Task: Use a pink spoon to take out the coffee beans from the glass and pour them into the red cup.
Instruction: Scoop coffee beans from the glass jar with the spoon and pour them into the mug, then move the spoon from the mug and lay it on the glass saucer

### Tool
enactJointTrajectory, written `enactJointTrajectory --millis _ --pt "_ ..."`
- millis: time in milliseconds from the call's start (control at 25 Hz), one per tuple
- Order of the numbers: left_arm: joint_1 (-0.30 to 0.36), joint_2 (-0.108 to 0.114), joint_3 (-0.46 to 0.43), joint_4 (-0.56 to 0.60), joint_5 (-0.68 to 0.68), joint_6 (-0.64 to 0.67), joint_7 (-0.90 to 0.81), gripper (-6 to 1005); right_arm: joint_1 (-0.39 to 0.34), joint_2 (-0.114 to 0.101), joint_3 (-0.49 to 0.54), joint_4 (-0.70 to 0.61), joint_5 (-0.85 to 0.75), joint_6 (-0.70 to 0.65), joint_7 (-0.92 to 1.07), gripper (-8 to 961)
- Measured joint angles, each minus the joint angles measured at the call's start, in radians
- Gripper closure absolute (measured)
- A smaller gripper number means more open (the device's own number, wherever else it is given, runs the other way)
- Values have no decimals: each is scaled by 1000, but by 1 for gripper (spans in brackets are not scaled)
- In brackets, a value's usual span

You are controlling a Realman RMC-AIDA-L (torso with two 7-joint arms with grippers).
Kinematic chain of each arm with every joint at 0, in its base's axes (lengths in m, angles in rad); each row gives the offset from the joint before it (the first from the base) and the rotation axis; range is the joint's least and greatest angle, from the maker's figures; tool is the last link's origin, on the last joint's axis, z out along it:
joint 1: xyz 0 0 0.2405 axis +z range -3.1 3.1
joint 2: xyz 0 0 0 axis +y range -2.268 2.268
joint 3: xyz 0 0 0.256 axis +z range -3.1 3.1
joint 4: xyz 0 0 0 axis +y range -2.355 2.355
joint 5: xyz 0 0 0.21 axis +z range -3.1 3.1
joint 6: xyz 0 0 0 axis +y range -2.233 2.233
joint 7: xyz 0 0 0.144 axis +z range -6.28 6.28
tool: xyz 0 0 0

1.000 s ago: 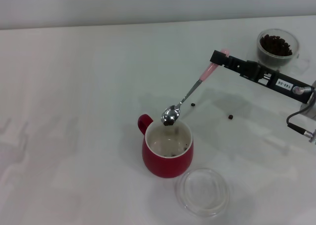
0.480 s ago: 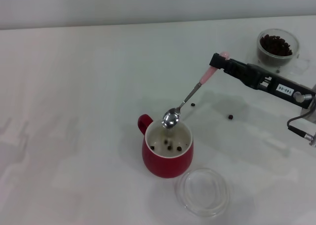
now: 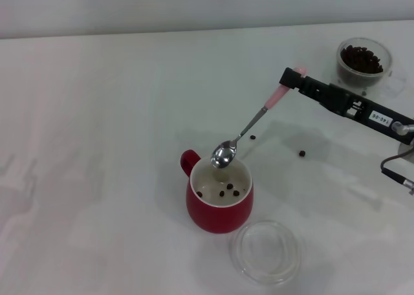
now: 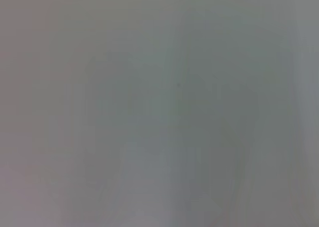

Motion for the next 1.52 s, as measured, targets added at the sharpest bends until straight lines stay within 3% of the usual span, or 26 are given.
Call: enactJointTrajectory --millis 600,840,1360,1520 --pt "1 2 -1 11 -3 0 0 603 -163 -21 27 -80 39 37 46 743" --pt "-6 2 -7 16 -5 0 0 603 -196 -21 19 -81 29 28 34 740" --pt "-5 2 -9 19 -5 1 0 603 -286 -45 15 -66 -28 27 43 734" --pt "-6 2 -9 19 -5 1 0 603 -297 -32 15 -64 -74 16 46 733"
